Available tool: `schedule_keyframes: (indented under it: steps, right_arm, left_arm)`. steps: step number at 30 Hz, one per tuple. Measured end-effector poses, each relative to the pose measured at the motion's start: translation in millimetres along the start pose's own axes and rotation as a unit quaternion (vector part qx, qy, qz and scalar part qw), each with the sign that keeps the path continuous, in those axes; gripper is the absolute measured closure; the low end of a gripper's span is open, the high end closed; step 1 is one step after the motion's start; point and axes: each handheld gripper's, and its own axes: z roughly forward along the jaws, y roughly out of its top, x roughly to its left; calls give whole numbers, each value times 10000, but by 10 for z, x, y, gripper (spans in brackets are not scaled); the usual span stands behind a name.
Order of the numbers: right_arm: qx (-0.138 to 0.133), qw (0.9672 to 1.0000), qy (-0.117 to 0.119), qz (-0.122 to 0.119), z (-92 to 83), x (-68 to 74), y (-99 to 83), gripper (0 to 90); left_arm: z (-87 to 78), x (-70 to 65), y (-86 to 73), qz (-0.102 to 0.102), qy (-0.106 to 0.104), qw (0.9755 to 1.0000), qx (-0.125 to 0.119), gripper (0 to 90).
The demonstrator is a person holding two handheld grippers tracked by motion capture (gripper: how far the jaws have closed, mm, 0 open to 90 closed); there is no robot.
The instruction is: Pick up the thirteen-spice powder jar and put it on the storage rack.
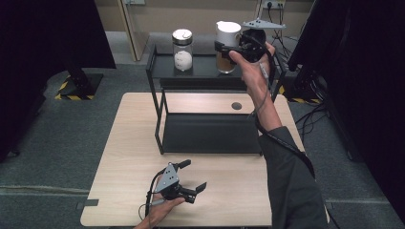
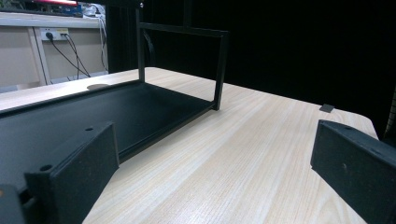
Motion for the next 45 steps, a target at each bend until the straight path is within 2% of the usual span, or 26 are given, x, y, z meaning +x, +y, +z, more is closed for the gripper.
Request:
schedule_keyframes:
  steps: [20,34,39,45]
  right_arm:
    - [38,9996,-281,61,164,9,-33,308]
    - [-11,9994,-342,64,167,3,-70,308]
    - [16,9995,-316,-5,167,-2,-63,306]
    - [66,9993,-377,16,150,9,-54,227]
  left_arm:
    - [-3,-5,-1,9,-5,10000,-19,5]
    - [-1,-8,0,21,-14,10000,-17,4]
    - [0,-14,0,28,-22,10000,-18,4]
    - [2,-13,-1,30,-23,10000,-14,4]
